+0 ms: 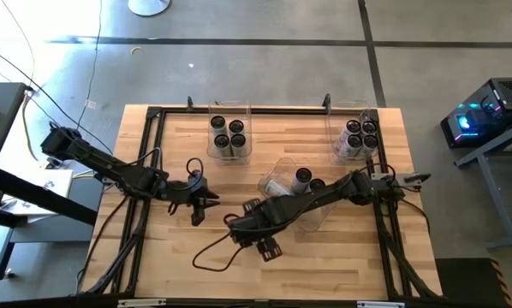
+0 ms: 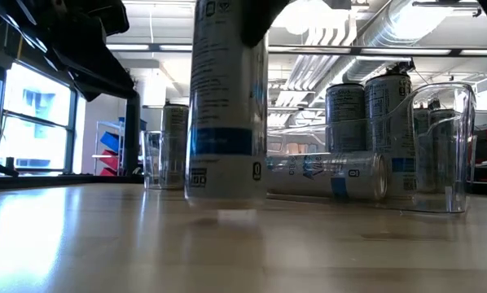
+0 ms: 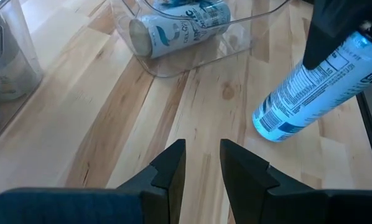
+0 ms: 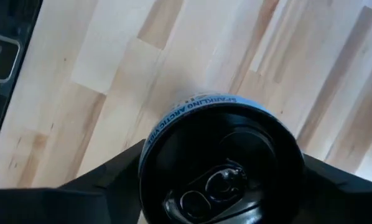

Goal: Sort soda cans
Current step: Remove the white/blue soda can from the transparent bin

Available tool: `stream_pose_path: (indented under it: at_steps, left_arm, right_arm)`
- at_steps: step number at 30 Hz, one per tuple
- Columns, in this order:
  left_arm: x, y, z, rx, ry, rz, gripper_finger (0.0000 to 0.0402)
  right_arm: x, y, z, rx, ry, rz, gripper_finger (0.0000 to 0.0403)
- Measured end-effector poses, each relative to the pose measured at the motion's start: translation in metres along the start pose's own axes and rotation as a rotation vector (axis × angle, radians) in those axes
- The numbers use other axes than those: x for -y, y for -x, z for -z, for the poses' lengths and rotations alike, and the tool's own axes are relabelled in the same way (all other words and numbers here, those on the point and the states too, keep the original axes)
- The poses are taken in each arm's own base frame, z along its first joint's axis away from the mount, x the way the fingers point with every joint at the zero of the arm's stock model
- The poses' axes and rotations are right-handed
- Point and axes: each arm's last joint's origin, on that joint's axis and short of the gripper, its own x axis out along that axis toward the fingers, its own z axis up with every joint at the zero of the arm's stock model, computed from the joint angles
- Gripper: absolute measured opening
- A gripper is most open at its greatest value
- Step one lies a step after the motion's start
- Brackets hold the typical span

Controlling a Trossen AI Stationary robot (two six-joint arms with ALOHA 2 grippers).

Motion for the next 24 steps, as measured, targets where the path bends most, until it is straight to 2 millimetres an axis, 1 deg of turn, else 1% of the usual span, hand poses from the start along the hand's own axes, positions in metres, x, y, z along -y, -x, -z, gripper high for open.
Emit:
stream_pose_path:
  at_steps: [2,4,7,10,12,14,16,18,20,22,24]
  left_arm:
    - [0.0,0.0,0.0,0.0,-0.001,0.001,0.0091]
    - [0.0,0.0,0.0,0.0,-0.001,0.001,0.0091]
    - [0.0,0.0,0.0,0.0,-0.001,0.001,0.0091]
    - [0.0,0.0,0.0,0.0,0.0,0.001,0.0091]
    - [0.0,0.0,0.0,0.001,0.002,0.001,0.0091]
    - [0.001,0.0,0.0,0.0,0.011,0.003,0.0091]
    - [0.001,0.001,0.001,-0.001,0.011,0.006,0.0091]
    - [0.002,0.001,0.001,-0.002,0.007,0.008,0.0091]
    - [0.003,0.001,0.002,0.0,0.004,0.004,0.0091]
    - [0.004,0.001,0.002,0.003,-0.001,0.0,0.0091]
    - [0.005,0.002,0.003,0.007,-0.01,-0.008,0.0091]
  right_arm:
    - [0.001,0.0,0.0,0.006,-0.015,0.002,0.0302]
    - [0.001,0.0,-0.001,0.007,-0.025,-0.002,0.0317]
    - [0.001,0.001,-0.001,0.008,-0.031,0.008,0.0324]
    - [0.0,0.007,-0.001,0.017,-0.031,0.02,0.0327]
    - [-0.003,0.017,0.003,0.017,-0.035,0.023,0.0328]
    - [-0.003,0.034,0.007,0.025,-0.062,0.031,0.0328]
    - [-0.005,0.054,0.013,0.045,-0.087,0.066,0.0329]
    - [-0.007,0.073,0.021,0.053,-0.107,0.137,0.0329]
    - [-0.005,0.088,0.03,0.051,-0.139,0.238,0.0329]
    - [-0.003,0.094,0.039,0.043,-0.177,0.3,0.033]
    - [0.003,0.091,0.048,0.031,-0.211,0.334,0.033]
